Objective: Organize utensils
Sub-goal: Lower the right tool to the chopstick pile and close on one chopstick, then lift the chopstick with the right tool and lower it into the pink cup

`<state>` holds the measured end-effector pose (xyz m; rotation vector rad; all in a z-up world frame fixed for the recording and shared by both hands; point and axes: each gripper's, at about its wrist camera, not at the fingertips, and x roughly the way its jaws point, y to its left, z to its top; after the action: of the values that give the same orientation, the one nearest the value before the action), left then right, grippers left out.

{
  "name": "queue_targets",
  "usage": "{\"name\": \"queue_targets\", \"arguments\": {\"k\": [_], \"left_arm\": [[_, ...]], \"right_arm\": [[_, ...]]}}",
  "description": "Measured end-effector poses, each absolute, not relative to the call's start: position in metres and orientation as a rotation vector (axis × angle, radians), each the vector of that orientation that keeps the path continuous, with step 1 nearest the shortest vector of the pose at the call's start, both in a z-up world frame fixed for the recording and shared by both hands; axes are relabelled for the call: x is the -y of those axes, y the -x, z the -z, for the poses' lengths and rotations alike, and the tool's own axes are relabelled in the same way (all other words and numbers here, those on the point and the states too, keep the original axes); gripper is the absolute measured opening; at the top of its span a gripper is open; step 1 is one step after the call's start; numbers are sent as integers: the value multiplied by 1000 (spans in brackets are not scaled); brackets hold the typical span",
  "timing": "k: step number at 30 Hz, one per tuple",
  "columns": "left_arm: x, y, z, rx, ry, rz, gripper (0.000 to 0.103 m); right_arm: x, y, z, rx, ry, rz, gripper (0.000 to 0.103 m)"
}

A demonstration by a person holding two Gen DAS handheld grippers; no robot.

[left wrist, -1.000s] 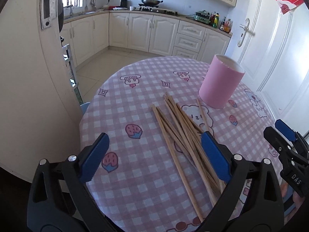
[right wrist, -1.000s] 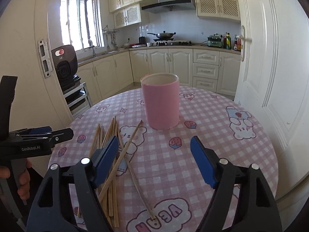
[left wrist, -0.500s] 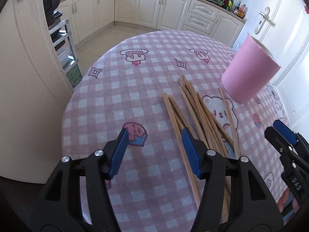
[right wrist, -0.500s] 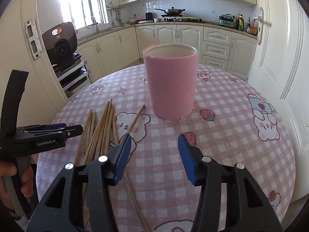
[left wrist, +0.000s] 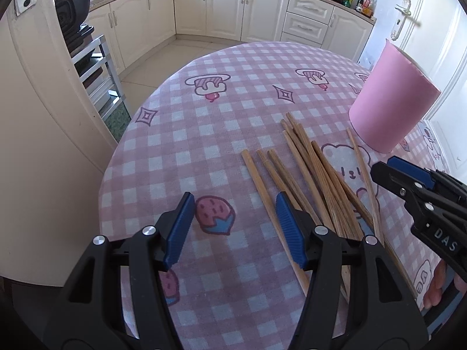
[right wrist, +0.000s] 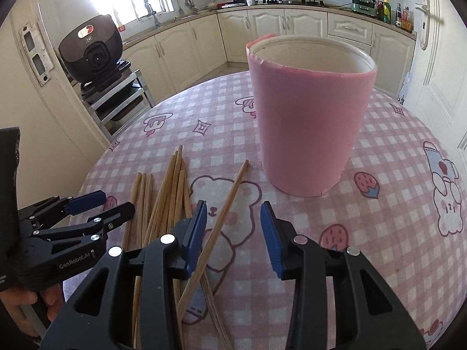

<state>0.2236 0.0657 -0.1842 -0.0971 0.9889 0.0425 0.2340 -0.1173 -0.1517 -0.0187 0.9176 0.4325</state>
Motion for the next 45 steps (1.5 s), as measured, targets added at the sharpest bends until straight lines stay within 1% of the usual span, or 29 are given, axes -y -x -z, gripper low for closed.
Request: {"name": "queue_targets", "arguments": {"k": [3,5,7,8,11,12,14,16,19,24,28,37,45], "left_arm": [[-61,-227,186,-991,65,-44,54],[-58,-231,185,-991,53,-42,46],[-59,-234,185,-990,60,-39,34],[-59,-236,185,-990,65,-37,32],[-63,-239,184,-980,78,-37,20],[-65,-239,184,-975,99,-37,16],[-73,-236,185,-960,152,-25,15],[-76,-235,186,-949,175,-19,10],[-83,-233,185,-948,240,8,6],[-89,-222,181,-937,293,29,6],[-92,-208,165,-900,308,47,6],[-93,-174,104,-758,325,102,6],[-78,-149,55,-630,323,176,6]], "right_arm": [[113,-240,154,-931,47,-410,28],[113,-246,158,-960,44,-412,26],[108,-252,162,-993,48,-434,23],[106,-255,164,-999,58,-433,22],[104,-261,163,-1011,71,-426,15],[103,-263,163,-1020,62,-438,11],[103,-267,164,-1041,34,-470,9],[105,-269,165,-1046,32,-474,5],[107,-269,165,-1042,6,-487,5],[109,-259,155,-1025,-40,-522,5],[111,-249,134,-981,-56,-542,5],[119,-209,71,-834,-58,-584,5],[125,-181,33,-722,-36,-583,5]]}}
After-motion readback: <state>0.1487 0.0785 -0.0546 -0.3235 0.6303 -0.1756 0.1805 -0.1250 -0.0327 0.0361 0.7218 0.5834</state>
